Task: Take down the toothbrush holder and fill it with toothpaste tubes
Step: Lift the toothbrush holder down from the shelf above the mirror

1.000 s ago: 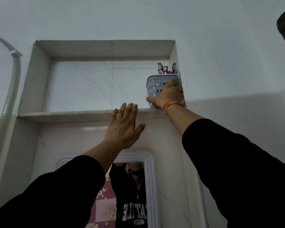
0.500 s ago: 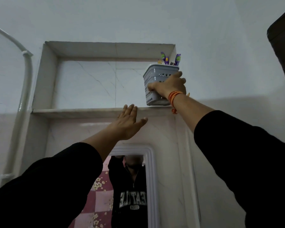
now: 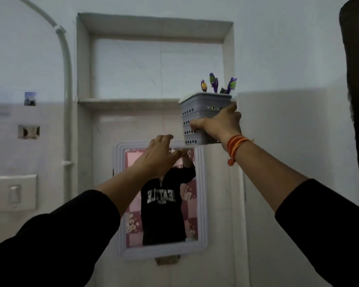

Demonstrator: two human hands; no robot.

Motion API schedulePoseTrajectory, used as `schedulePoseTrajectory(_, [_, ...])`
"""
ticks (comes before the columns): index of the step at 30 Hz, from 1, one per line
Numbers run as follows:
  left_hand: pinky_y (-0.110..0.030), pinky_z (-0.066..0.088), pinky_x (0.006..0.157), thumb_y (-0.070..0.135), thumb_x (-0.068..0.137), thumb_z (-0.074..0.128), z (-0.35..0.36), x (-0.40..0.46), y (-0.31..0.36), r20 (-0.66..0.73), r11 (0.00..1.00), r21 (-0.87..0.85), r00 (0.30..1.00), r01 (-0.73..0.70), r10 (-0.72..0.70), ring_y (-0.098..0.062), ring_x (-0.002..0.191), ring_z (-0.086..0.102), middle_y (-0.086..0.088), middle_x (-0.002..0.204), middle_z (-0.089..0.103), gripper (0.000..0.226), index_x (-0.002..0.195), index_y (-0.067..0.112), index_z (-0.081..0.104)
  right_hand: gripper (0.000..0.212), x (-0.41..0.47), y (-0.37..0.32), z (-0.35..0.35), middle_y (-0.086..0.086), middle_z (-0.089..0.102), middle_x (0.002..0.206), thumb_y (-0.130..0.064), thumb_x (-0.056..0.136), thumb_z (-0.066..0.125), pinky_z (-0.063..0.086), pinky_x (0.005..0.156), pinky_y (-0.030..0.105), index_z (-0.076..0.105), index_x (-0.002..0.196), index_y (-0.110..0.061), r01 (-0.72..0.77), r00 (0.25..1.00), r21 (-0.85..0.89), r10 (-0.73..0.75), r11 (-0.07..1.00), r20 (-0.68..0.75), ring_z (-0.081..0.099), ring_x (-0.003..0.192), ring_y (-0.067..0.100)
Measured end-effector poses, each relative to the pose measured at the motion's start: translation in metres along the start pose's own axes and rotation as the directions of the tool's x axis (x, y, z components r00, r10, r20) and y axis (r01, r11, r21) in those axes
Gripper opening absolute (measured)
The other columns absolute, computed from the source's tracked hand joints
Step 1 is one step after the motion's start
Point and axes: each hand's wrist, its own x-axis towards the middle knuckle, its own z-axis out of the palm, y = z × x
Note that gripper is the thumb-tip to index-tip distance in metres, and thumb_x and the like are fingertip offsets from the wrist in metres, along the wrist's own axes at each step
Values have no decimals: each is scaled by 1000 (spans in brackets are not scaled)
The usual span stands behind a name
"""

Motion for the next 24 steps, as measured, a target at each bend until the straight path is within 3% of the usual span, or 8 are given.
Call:
schedulePoseTrajectory(3, [-51,40,111,59,95,45,22,-38,-19,66,999,-36,998,26,-24,-29,136,43,-9,147,45,66,149,21,39,127,-45,37,15,17,38,142,-43,55,96,55,101,48,20,151,-9,-65,998,6,65,998,15,53,125,38])
schedulePoseTrajectory(7, [-53,33,118,63,91,45,63,-85,-45,168,990,-86,981,109,-93,-27,148,31,-5,159,34,77,156,24,30,133,-101,95,37,15,36,142,-39,52,99,51,101,42,17,153,-9,-115,992,8,115,993,51,51,125,36])
schedulePoseTrajectory(10, [-52,42,112,61,91,48,102,-113,-64,236,980,-84,959,183,-159,-28,142,40,-5,154,39,71,150,24,38,133,-138,148,56,14,35,143,-36,51,101,47,99,35,19,152,-8,-117,991,17,116,993,67,48,128,34])
schedulePoseTrajectory(13, [-46,44,111,47,98,54,146,-138,-83,298,970,-56,931,237,-210,-28,136,46,-6,151,44,60,149,19,41,137,-175,206,78,13,34,144,-36,47,102,41,93,26,19,153,-8,-134,986,11,133,991,99,47,129,31])
schedulePoseTrajectory(16, [-34,42,107,42,98,58,192,-160,-102,396,961,-15,884,276,-247,-25,135,49,-7,151,48,61,150,14,43,138,-213,266,100,13,36,141,-37,43,103,45,90,28,23,151,-8,-165,977,-8,165,986,134,50,125,32])
schedulePoseTrajectory(20, [-29,44,99,25,88,73,265,-178,-132,580,953,73,765,294,-280,-25,126,56,-10,143,55,67,148,14,44,135,-273,348,124,13,43,133,-37,37,104,47,88,24,29,145,-3,-225,964,-18,225,974,140,54,120,31])
schedulePoseTrajectory(24, [-29,46,98,18,89,71,338,-184,-157,763,951,187,574,247,-299,-25,122,60,-10,138,61,61,146,18,49,130,-330,419,133,-1,49,128,-39,34,105,41,81,-6,33,138,-14,-343,924,44,328,938,195,57,113,14])
